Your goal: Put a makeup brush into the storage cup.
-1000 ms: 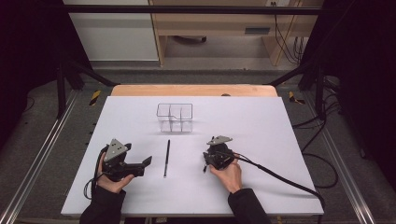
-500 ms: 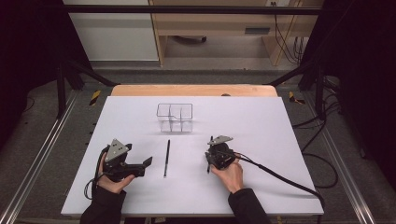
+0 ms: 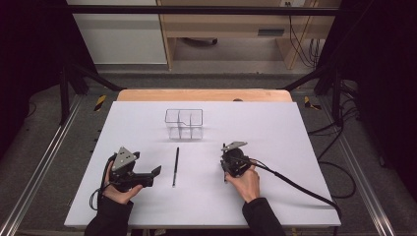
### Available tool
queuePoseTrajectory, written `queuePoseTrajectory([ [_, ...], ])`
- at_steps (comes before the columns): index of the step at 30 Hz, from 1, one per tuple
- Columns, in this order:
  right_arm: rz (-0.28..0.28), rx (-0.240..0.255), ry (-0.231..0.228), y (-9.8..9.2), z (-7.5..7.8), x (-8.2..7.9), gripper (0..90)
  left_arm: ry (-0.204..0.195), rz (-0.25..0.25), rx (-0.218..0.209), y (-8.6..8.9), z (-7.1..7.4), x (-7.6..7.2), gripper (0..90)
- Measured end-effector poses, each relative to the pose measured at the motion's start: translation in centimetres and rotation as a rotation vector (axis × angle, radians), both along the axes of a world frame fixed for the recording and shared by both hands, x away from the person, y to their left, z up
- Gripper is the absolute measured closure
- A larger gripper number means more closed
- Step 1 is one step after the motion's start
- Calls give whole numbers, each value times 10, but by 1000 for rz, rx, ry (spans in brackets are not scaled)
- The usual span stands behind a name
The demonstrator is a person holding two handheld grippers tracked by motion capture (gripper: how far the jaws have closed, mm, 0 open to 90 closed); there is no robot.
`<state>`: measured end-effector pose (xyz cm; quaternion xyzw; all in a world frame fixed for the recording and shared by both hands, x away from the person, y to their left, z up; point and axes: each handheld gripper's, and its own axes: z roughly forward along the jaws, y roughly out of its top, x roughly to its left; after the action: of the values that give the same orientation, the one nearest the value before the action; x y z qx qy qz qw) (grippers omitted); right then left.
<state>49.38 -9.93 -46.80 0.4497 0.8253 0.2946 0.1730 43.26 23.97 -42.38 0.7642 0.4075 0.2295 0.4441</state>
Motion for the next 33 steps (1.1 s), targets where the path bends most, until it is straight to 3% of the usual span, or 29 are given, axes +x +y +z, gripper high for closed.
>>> queuePoseTrajectory([
  [9,-24,11,14,-2,-2,1,769,4,-3,4,-1,0,0,66],
  [27,27,0,43,-7,1,2,841,7,-9,3,-1,-1,0,67],
  [31,31,-5,38,-7,1,2,831,9,-12,4,-2,-1,1,68],
  [33,25,9,43,-6,3,2,777,11,-13,2,-2,-1,1,68],
])
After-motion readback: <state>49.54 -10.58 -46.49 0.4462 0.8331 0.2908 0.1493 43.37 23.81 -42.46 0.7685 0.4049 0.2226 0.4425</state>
